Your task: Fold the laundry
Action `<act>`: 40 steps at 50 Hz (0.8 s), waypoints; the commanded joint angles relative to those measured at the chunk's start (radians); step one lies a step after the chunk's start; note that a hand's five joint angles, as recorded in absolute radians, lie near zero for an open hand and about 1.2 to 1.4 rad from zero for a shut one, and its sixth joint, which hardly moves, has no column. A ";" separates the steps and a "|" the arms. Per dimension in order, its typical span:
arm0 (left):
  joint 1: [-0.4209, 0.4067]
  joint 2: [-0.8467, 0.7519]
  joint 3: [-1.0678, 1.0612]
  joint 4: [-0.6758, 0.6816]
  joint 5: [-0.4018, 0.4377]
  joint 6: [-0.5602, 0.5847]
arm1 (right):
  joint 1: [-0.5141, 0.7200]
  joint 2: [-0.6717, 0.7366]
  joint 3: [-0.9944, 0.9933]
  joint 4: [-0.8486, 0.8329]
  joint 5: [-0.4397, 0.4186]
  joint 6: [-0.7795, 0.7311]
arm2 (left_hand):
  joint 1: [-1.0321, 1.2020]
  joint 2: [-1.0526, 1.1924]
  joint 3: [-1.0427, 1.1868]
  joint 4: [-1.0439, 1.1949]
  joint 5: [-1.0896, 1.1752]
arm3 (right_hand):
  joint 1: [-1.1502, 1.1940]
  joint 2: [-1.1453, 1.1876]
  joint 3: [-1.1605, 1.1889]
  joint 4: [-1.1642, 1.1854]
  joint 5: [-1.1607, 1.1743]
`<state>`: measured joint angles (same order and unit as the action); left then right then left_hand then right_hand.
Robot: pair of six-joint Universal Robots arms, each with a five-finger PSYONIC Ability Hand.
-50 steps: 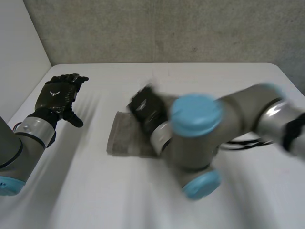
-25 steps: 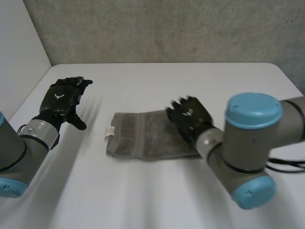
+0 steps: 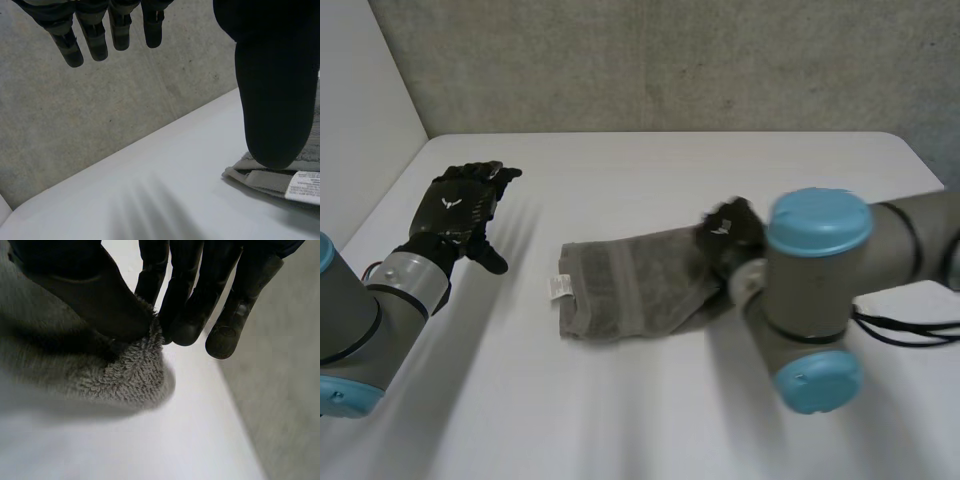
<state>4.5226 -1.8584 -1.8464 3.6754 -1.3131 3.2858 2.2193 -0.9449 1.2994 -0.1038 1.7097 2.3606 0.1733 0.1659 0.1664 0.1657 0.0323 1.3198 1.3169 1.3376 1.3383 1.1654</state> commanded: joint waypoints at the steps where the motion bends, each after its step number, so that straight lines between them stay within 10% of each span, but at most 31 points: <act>1: 0.001 0.001 0.000 0.000 -0.002 0.000 | 0.206 0.077 -0.109 -0.102 -0.065 -0.201 | 0.002 0.009 0.009 0.010 -0.031 | 0.076 0.079 0.059 0.058 0.056; 6: 0.001 0.002 0.000 0.000 -0.002 0.000 | 0.307 0.188 -0.098 -0.137 -0.295 -0.348 | 0.002 0.009 0.009 0.010 -0.031 | 0.076 0.079 0.059 0.058 0.056; 12: 0.003 0.005 0.000 -0.002 -0.003 0.000 | 0.309 0.199 -0.080 -0.132 -0.297 -0.357 | 0.002 0.009 0.009 0.010 -0.031 | 0.076 0.079 0.059 0.058 0.056; 14: 0.001 0.005 0.001 -0.002 -0.002 -0.003 | 0.301 0.145 -0.060 -0.142 -0.289 -0.292 | 0.002 0.009 0.009 0.010 -0.031 | -0.711 -0.708 -0.729 -0.729 -0.731; 17: 0.000 0.005 0.003 -0.002 -0.003 -0.003 | 0.274 0.050 -0.016 -0.172 -0.288 -0.128 | 0.002 0.009 0.009 0.010 -0.031 | -1.145 -1.142 -1.163 -1.164 -1.165; 28: -0.086 -0.010 0.093 -0.031 -0.015 -0.052 | 0.056 -0.161 0.081 -0.185 -0.257 0.402 | 0.014 0.021 0.021 0.021 -0.020 | -1.145 -1.142 -1.163 -1.164 -1.165; 40: -0.252 -0.246 0.271 -0.239 -0.031 -0.140 | -0.035 0.040 -0.058 0.081 -0.297 0.690 | 0.011 0.018 0.018 0.018 -0.023 | -1.145 -1.142 -1.163 -1.164 -1.165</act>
<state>4.3359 -1.9598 -1.6557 3.5311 -1.3303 3.1638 2.2069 -1.0368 1.3268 -0.1509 1.4431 2.9324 0.1733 0.1659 0.1665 0.1657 0.0322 0.2352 0.2454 0.2360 0.2552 0.0607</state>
